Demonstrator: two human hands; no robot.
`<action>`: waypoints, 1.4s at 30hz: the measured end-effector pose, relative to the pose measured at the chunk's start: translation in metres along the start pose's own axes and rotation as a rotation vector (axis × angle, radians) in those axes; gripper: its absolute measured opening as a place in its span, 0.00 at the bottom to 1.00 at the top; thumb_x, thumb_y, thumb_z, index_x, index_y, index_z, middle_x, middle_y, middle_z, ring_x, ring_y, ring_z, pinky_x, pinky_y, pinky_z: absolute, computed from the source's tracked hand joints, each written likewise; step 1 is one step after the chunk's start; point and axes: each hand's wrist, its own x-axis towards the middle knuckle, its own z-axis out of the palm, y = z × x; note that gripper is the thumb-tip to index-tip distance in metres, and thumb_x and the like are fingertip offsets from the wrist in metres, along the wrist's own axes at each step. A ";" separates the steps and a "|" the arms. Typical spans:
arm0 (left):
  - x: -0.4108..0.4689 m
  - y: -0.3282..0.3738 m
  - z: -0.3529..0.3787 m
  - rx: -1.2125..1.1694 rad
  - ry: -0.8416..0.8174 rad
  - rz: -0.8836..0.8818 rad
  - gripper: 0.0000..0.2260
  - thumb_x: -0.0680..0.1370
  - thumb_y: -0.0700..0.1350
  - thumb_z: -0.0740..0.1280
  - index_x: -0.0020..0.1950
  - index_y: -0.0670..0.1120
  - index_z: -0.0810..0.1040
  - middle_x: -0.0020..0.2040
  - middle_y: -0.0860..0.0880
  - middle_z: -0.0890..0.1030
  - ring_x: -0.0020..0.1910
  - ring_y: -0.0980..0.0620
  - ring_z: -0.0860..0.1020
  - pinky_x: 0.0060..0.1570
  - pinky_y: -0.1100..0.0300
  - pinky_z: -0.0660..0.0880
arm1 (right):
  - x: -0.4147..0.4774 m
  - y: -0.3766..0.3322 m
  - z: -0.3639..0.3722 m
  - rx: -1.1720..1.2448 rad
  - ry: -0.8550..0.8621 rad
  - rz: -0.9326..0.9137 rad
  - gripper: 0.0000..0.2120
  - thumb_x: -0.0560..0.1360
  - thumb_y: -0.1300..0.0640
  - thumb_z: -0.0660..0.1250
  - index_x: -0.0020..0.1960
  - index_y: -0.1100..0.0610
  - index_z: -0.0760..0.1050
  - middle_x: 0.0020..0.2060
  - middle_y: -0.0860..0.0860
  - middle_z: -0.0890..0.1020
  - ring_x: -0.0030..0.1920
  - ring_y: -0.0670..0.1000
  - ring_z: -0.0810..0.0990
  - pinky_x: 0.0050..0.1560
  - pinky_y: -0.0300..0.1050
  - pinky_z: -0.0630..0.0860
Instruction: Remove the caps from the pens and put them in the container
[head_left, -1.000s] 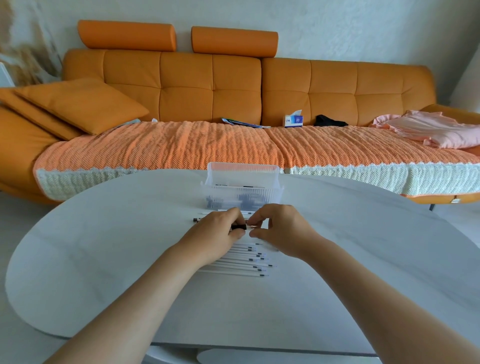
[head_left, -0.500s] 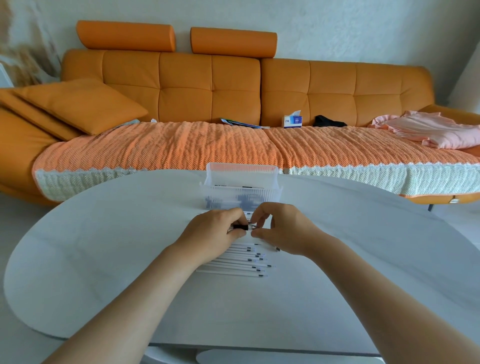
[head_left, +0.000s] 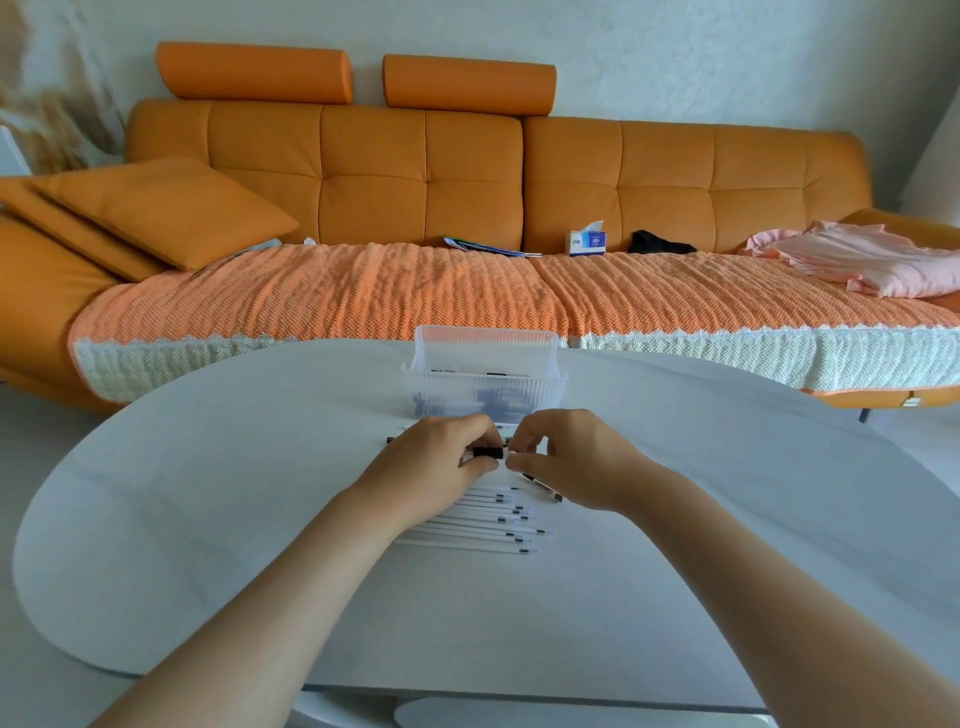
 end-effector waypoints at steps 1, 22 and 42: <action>0.001 -0.001 0.000 0.005 0.005 0.006 0.04 0.77 0.49 0.70 0.50 0.55 0.78 0.48 0.58 0.81 0.45 0.61 0.77 0.47 0.57 0.77 | 0.000 0.000 0.000 0.015 -0.011 0.015 0.06 0.76 0.46 0.68 0.46 0.46 0.81 0.43 0.42 0.82 0.40 0.45 0.80 0.43 0.44 0.78; 0.005 0.000 0.006 -0.023 -0.004 0.071 0.07 0.79 0.45 0.67 0.55 0.52 0.83 0.48 0.56 0.83 0.47 0.58 0.78 0.50 0.57 0.75 | -0.005 0.007 -0.001 -0.005 0.051 -0.025 0.06 0.78 0.49 0.66 0.45 0.47 0.81 0.42 0.44 0.82 0.39 0.45 0.78 0.44 0.48 0.77; 0.001 -0.005 0.004 0.222 0.066 -0.026 0.06 0.80 0.53 0.62 0.53 0.58 0.78 0.46 0.61 0.79 0.46 0.57 0.76 0.39 0.60 0.69 | -0.013 0.027 0.002 -0.189 -0.058 0.128 0.07 0.72 0.41 0.70 0.48 0.42 0.80 0.45 0.40 0.80 0.46 0.43 0.77 0.48 0.42 0.77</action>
